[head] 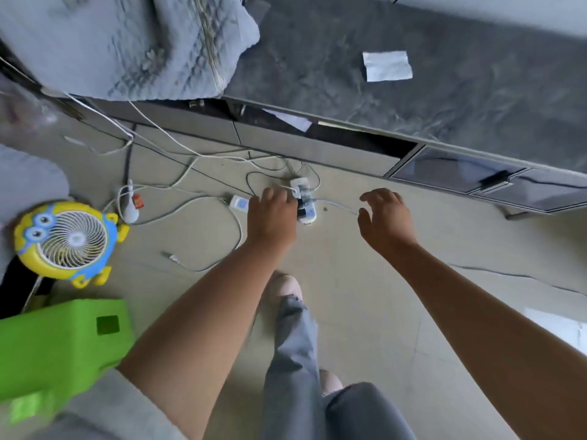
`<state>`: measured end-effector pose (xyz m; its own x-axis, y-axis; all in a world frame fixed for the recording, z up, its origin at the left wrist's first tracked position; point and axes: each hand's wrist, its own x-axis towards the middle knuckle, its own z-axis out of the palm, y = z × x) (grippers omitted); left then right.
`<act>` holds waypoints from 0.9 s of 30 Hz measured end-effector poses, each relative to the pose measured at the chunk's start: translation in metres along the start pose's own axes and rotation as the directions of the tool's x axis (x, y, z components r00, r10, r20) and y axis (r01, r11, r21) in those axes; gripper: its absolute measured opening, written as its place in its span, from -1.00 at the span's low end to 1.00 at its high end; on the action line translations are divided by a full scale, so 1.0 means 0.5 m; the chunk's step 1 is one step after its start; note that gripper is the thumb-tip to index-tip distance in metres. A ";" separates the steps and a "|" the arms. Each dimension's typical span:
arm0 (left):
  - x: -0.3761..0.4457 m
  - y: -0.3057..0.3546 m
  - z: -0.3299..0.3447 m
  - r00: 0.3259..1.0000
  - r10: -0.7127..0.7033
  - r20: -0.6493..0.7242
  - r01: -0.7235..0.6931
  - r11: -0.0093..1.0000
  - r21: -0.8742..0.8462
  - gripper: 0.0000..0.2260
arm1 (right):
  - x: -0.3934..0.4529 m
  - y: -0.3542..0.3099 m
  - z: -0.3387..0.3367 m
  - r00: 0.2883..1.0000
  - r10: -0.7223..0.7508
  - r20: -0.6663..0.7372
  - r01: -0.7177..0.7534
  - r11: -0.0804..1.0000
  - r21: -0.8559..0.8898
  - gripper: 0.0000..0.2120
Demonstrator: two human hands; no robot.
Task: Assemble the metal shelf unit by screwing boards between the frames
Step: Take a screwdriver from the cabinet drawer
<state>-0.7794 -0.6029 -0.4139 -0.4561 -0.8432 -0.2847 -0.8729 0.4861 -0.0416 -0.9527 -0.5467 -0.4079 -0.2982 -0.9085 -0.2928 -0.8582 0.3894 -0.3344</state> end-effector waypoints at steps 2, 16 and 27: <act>0.058 -0.025 -0.025 1.000 0.006 0.002 -0.006 1.000 0.005 -0.77 | 0.057 -0.008 -0.013 0.999 0.043 0.015 -0.042 0.999 -0.015 -0.68; 0.345 -0.139 -0.055 0.992 -0.082 0.101 0.084 0.996 -0.017 -0.77 | 0.311 -0.018 -0.015 0.988 0.078 0.131 -0.078 0.997 -0.004 -0.69; 0.514 -0.178 0.031 0.991 0.093 0.094 -0.091 0.996 -0.017 -0.51 | 0.417 -0.074 0.138 0.980 0.110 0.164 -0.101 0.993 -0.067 -0.65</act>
<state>-0.8163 -0.8595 -0.4985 -0.5165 -0.7692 -0.3763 -0.8305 0.5570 0.0014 -0.9542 -0.7402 -0.5184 -0.3185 -0.8227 -0.4709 -0.8499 0.4678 -0.2425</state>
